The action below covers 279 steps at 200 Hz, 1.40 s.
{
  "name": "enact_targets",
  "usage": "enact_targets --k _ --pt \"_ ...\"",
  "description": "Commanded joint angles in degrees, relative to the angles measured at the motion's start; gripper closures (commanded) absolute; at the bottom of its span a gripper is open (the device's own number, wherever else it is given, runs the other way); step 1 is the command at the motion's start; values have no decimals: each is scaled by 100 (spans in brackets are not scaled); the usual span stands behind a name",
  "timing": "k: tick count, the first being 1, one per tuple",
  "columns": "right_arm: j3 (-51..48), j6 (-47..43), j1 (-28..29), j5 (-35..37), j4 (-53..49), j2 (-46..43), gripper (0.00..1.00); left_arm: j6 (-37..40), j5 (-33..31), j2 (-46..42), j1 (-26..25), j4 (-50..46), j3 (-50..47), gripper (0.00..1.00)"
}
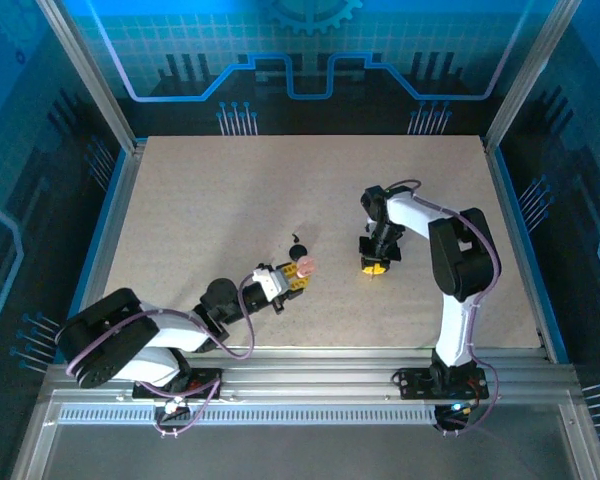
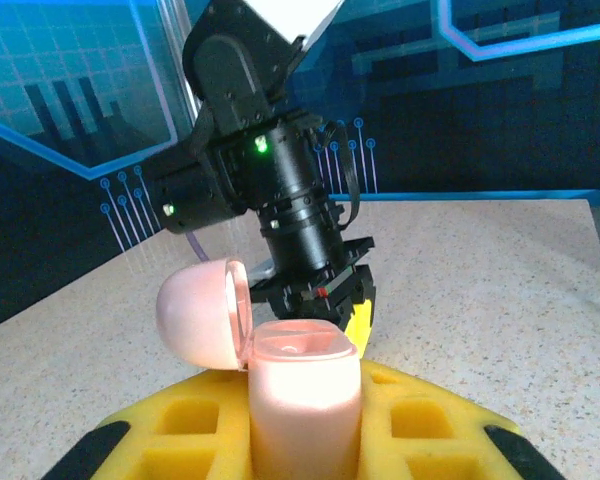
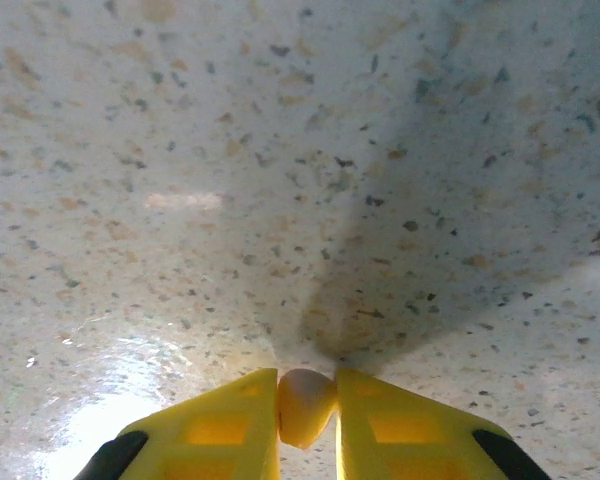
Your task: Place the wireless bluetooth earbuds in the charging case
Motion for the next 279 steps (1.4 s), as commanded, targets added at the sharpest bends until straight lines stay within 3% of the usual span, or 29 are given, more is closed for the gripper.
enact_targets --k 1,139,220,279 --pt "-140 152 108 -91 309 -473 82 41 -164 383 -28 244 208 86" --pt "-1696 613 951 -171 2951 -3230 82 348 -461 1519 -27 249 1009 86" --pt "-2899 613 1429 -157 4411 -5083 80 280 -431 1447 -32 245 1200 86" --pt "-3493 1197 1595 -81 5477 -5464 80 -70 -585 1309 -28 245 1355 86"
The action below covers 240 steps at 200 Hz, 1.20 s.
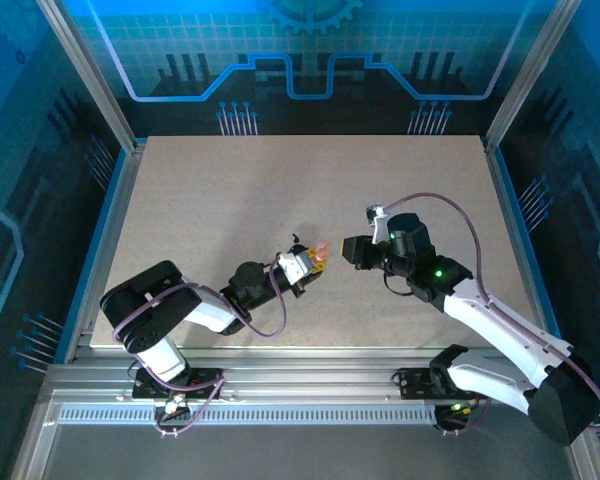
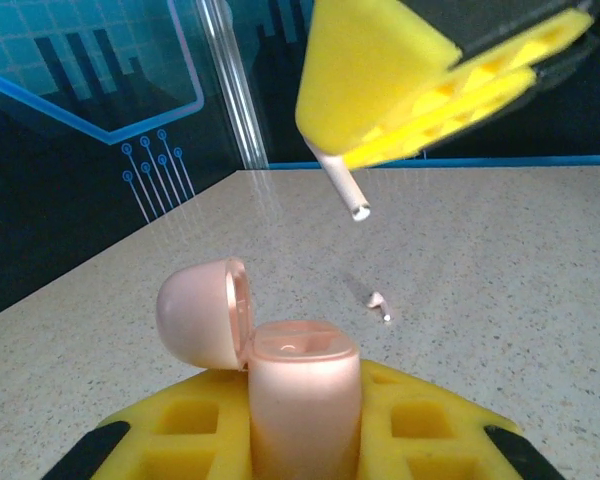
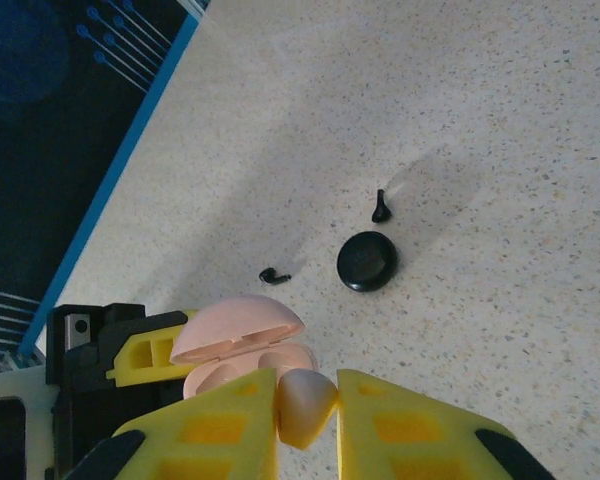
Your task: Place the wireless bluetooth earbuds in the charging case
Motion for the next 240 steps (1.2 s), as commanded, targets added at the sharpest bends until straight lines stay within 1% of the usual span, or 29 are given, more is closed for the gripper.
enact_targets --k 1,133,204,240 --pt "-85 273 170 46 700 -90 80 -260 -98 -190 -28 199 176 86" --pt "-115 384 597 72 1216 275 80 -247 -140 -390 -27 200 171 86" --pt "-168 325 643 290 1097 212 80 -232 -148 -553 -32 199 139 86" --pt "-198 298 668 172 1122 217 80 -223 -174 -605 -32 203 119 86"
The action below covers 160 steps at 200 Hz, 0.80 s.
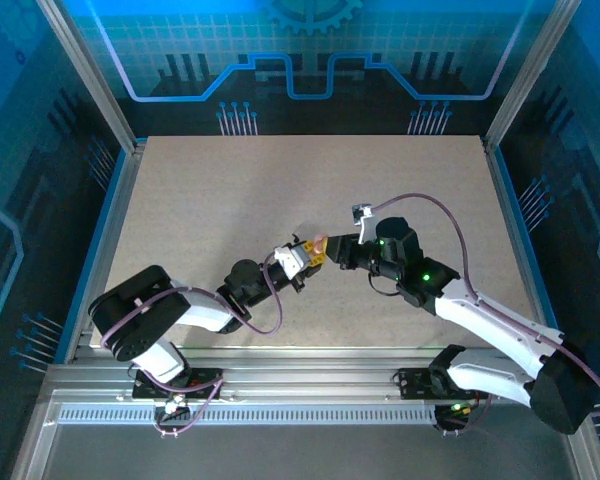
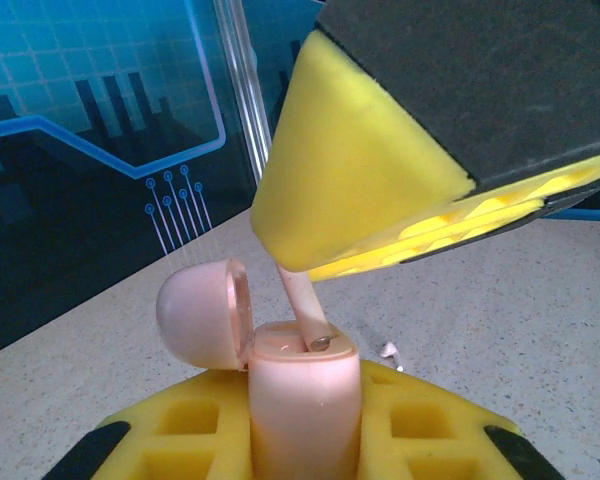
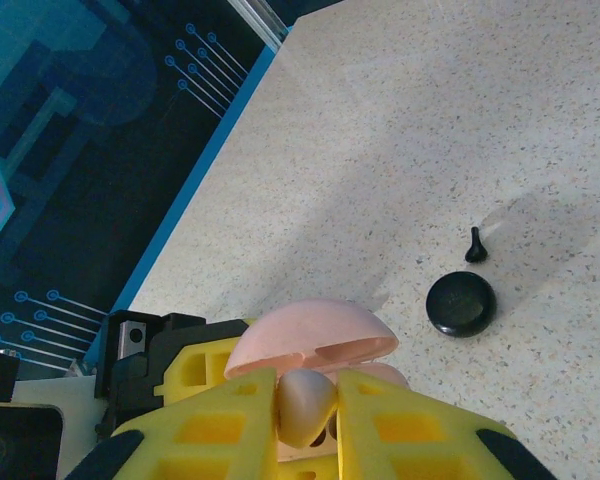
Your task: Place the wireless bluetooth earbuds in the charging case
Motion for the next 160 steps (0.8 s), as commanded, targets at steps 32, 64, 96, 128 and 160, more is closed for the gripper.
enact_targets --k 32,64,96,128,160 --pt "-132 -125 138 -39 11 -50 80 21 -66 -236 -32 261 57 86" --pt "-103 -223 180 167 -209 -74 80 55 -76 -288 -28 261 40 86" --pt "-72 -289 215 401 -380 -119 80 88 -96 -341 -29 260 10 86" --pt "-44 -346 265 529 -503 -185 80 92 -93 -342 -29 265 21 86" --pt "-36 -389 266 623 -575 -317 80 92 -82 -334 -32 263 13 86"
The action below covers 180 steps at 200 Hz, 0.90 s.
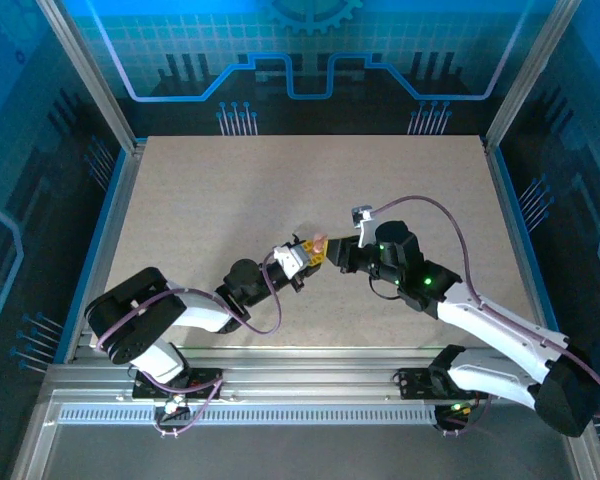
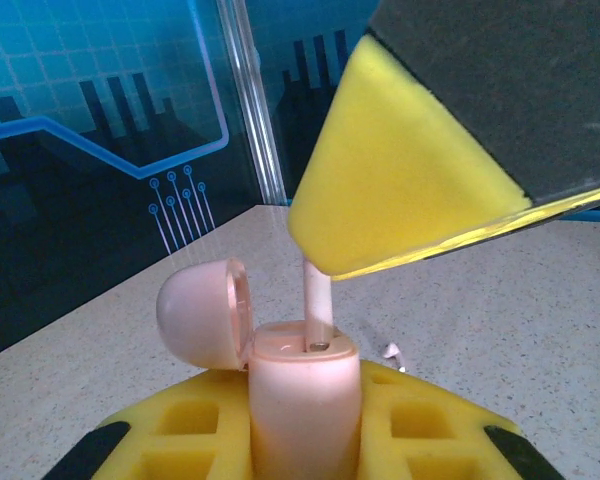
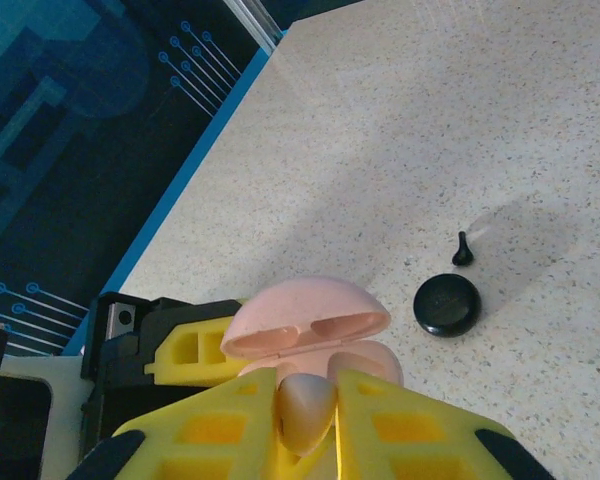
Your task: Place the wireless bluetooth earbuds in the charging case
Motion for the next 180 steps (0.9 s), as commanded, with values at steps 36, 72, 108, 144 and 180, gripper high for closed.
enact_targets --k 36,72,108,144,180 --pt "41 -168 86 214 -392 -131 80 123 -35 -172 -33 398 20 86" --pt "150 -256 143 255 -503 -64 81 244 -26 -167 -27 400 7 86" --pt "302 -390 224 405 -744 -90 81 595 0 -115 -53 400 -25 86" --pt "532 -554 359 645 -1095 -31 81 994 7 -48 -106 398 -2 86" --pt "672 -607 487 901 -1340 28 81 1276 -26 -8 -176 398 12 86"
